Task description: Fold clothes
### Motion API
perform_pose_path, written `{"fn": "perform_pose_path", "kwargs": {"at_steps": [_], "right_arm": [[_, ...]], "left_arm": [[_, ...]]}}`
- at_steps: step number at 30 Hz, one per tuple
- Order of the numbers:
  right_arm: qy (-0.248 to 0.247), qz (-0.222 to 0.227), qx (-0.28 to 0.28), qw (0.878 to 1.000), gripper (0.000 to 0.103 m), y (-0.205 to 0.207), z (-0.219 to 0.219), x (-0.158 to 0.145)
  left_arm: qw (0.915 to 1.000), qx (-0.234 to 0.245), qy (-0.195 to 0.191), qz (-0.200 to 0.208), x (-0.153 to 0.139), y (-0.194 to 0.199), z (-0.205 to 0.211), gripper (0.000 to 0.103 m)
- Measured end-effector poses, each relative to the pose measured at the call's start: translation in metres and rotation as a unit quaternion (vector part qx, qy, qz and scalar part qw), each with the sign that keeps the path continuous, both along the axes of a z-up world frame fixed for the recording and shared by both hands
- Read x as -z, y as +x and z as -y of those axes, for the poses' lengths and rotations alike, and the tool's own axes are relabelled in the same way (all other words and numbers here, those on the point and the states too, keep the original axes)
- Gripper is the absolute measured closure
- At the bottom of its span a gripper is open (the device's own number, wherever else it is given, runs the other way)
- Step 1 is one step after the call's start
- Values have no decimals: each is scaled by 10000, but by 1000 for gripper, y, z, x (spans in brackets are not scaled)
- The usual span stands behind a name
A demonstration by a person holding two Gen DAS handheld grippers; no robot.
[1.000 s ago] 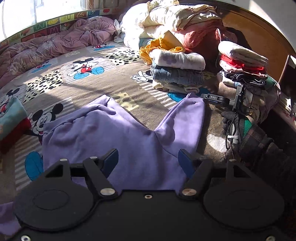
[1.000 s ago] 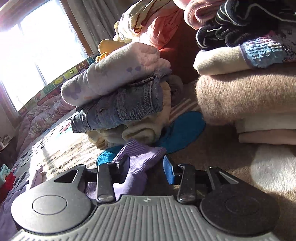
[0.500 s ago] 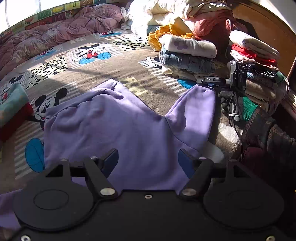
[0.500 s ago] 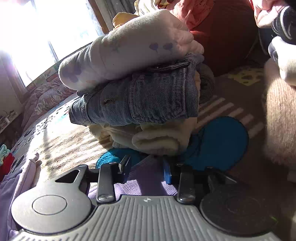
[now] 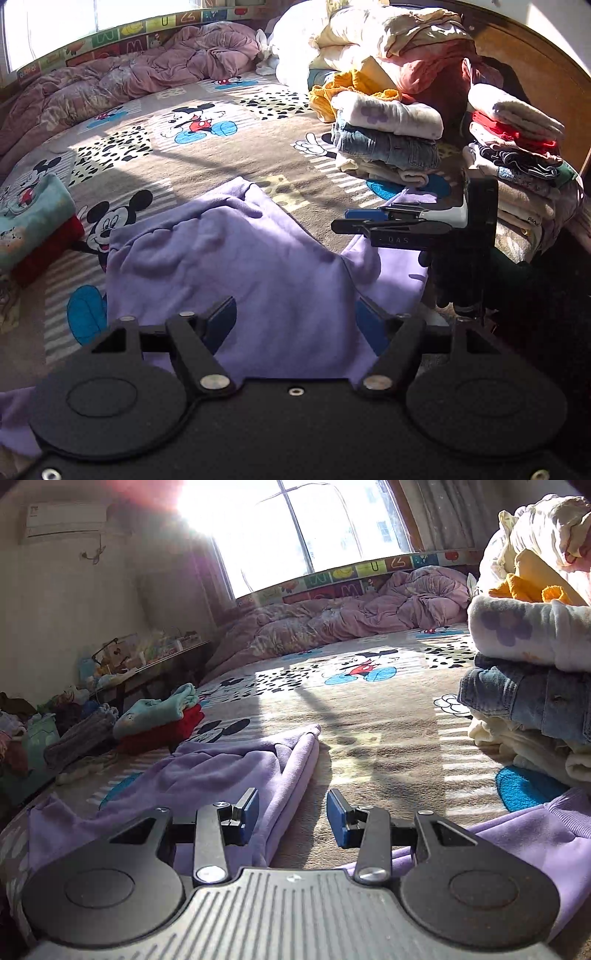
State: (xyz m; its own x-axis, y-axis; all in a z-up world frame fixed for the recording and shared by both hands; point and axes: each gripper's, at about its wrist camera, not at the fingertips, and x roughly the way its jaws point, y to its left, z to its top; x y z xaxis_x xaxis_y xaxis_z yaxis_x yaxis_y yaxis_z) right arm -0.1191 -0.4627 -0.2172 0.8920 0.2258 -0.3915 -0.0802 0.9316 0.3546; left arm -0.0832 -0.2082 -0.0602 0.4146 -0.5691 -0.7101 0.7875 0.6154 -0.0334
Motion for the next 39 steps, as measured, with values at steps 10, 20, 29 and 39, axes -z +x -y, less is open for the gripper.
{"fn": "perform_pose_path", "kwargs": {"at_steps": [10, 20, 29, 39], "right_arm": [[1622, -1019, 355, 9808, 89, 33, 28, 48], [1872, -1578, 227, 9693, 77, 117, 45, 51], [2514, -1677, 471, 9521, 77, 181, 76, 60], [3563, -1481, 531, 9210, 79, 212, 101, 87]], "left_arm": [[10000, -75, -28, 13, -2, 4, -19, 32], [9992, 252, 44, -321, 4, 18, -25, 32], [9982, -147, 558, 135, 60, 119, -32, 32], [9956, -898, -263, 26, 120, 278, -44, 54]]}}
